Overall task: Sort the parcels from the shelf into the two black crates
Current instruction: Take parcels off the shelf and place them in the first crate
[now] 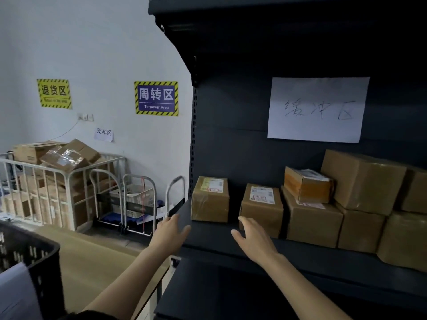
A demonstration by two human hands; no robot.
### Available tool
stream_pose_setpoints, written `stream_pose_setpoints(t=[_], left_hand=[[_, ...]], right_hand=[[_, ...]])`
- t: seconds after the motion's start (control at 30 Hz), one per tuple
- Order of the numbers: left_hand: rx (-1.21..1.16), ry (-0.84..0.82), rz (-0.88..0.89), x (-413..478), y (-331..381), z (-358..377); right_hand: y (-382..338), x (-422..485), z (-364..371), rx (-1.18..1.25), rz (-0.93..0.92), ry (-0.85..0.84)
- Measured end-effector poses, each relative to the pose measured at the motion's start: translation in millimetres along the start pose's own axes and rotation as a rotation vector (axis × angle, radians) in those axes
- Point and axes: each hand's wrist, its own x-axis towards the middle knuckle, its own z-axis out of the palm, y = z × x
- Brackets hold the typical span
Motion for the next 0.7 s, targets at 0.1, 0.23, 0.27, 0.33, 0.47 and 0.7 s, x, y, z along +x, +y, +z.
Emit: stream_pose_setpoints(t=[0.1, 0.23, 0.27, 0.33, 0.47, 0.7], left_hand=[[-0.078, 0.003, 0.001, 37.7, -4.9, -3.0], [-0.271, 0.009, -0.017, 84.9, -6.0, -3.8], [-0.334, -0.003, -0.026, 95.6, -4.3, -2.5], [-0.442, -0.041, -0.026, 114.1, 1.6, 1.9], [-0.672, -0.123, -0.073, 135.6, 12.1, 11.8], [-0.954, -0.234, -0.159, 141.2, 20.9, 19.1]], right_hand=[[-16.4, 35.2, 4.3, 0.120, 0.018, 0.069], [-36.6, 73.8, 12.9, 0.290, 0.061, 0.142], [-39.4, 82.5, 14.4, 0.312, 0.077, 0.157], [-41.5, 99.6, 17.1, 0.332, 0.118, 0.185], [-36.6, 126.1, 26.5, 0.423, 0.257, 0.167], [-30.6, 138.5, 43.0, 0.644, 0.350, 0.135]])
